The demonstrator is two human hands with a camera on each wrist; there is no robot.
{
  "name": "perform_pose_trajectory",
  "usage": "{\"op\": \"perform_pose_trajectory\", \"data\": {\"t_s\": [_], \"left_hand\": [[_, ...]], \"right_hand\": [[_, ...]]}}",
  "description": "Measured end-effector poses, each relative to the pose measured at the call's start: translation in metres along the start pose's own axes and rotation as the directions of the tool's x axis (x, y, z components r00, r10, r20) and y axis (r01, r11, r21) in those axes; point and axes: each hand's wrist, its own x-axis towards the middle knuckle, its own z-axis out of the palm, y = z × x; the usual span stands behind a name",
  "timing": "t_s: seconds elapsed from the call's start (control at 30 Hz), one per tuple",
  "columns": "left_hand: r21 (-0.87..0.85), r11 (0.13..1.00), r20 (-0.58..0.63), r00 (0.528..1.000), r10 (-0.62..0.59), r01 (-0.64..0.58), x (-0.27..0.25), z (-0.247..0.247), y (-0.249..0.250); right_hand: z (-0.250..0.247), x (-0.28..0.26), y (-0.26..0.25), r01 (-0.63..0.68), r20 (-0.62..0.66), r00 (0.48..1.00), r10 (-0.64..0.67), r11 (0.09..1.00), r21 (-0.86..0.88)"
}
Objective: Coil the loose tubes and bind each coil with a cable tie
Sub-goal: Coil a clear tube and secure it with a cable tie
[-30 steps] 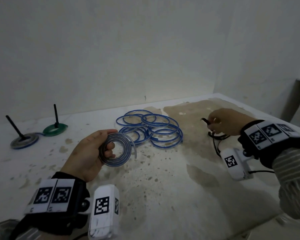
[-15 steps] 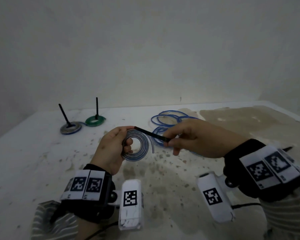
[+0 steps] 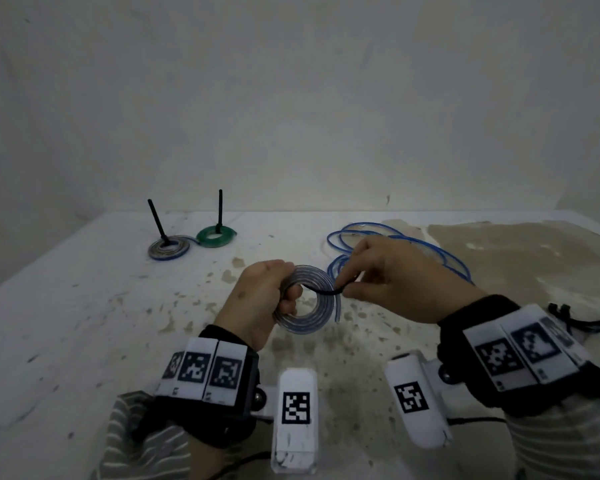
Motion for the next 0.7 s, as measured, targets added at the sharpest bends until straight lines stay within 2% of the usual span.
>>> {"op": "perform_pose_trajectory", "data": {"t_s": [0.17, 0.3, 0.4, 0.5, 0.6, 0.7], "left_hand": [[-0.074, 0.997, 0.006, 0.999, -0.036, 0.036, -0.002, 0.004, 0.001], [-0.049, 0.999, 0.031, 0.999, 0.010, -0.008, -0.002, 0.001, 0.002], [-0.010, 0.998, 0.064, 0.996, 0.057, -0.056, -0.001, -0.001, 0.001], [-0.042, 0.997, 0.042, 0.997, 0.071, -0.069, -0.002, -0.002, 0.004], [-0.122, 0.992, 0.025, 0.999, 0.045, -0.041, -0.002, -0.002, 0.006], [-0.120, 0.992, 0.000, 0.999, 0.034, -0.034, -0.002, 0.000, 0.007]], "right_hand": [[0.007, 0.005, -0.008, 0.021, -0.065, 0.998, -0.019, 0.999, 0.041], [0.012, 0.009, -0.009, 0.005, -0.116, 0.993, 0.020, 0.977, 0.211], [0.015, 0.009, -0.007, -0.011, -0.113, 0.991, 0.065, 0.905, 0.425], [0.019, 0.008, -0.005, -0.003, -0.147, 0.983, 0.112, 0.807, 0.590], [0.021, 0.008, -0.003, 0.013, -0.165, 0.978, 0.131, 0.744, 0.669], [0.026, 0.009, -0.005, 0.015, -0.170, 0.974, 0.147, 0.713, 0.701]]}}
